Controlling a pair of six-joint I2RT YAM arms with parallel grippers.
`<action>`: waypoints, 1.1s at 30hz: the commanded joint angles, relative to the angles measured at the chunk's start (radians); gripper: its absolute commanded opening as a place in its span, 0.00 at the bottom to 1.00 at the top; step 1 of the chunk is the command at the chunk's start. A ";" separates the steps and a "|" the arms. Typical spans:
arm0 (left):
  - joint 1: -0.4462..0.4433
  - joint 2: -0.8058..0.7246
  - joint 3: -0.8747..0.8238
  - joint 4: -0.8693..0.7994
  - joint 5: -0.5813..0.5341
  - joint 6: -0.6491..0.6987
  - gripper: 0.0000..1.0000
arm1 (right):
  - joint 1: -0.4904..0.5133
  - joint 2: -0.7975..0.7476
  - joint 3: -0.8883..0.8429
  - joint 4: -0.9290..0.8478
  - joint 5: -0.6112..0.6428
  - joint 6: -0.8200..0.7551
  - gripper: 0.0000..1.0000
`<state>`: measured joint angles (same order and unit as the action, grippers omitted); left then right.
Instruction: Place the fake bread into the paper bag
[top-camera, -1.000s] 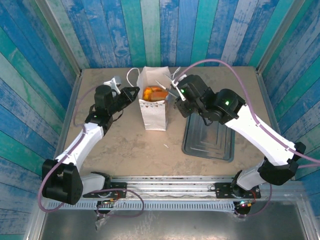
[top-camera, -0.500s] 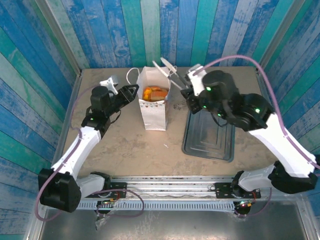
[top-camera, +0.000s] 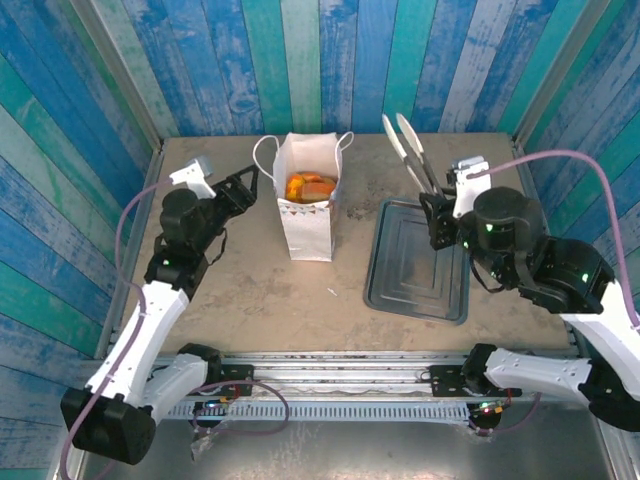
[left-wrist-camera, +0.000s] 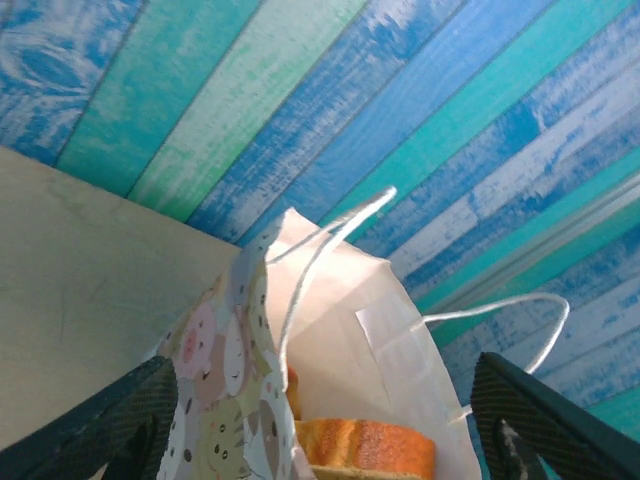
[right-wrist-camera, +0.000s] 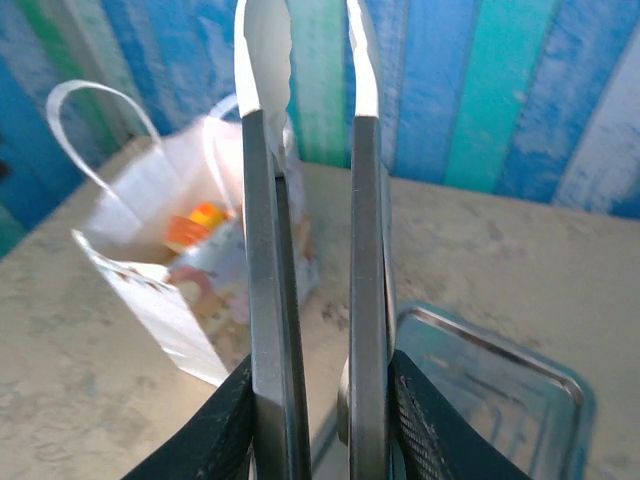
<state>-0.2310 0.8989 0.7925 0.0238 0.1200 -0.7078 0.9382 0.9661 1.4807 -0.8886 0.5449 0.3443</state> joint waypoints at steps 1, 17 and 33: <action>-0.002 -0.061 -0.039 -0.028 -0.110 0.040 0.88 | -0.010 -0.044 -0.094 -0.039 0.131 0.133 0.32; -0.001 -0.137 -0.110 -0.042 -0.218 0.052 0.95 | -0.284 0.050 -0.660 0.233 -0.159 0.254 0.32; -0.001 -0.122 -0.103 -0.058 -0.234 0.073 0.94 | -0.331 0.511 -0.559 0.415 -0.285 0.214 0.31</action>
<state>-0.2310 0.7750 0.6922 -0.0299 -0.0963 -0.6571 0.6102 1.4403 0.8879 -0.5262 0.2832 0.5709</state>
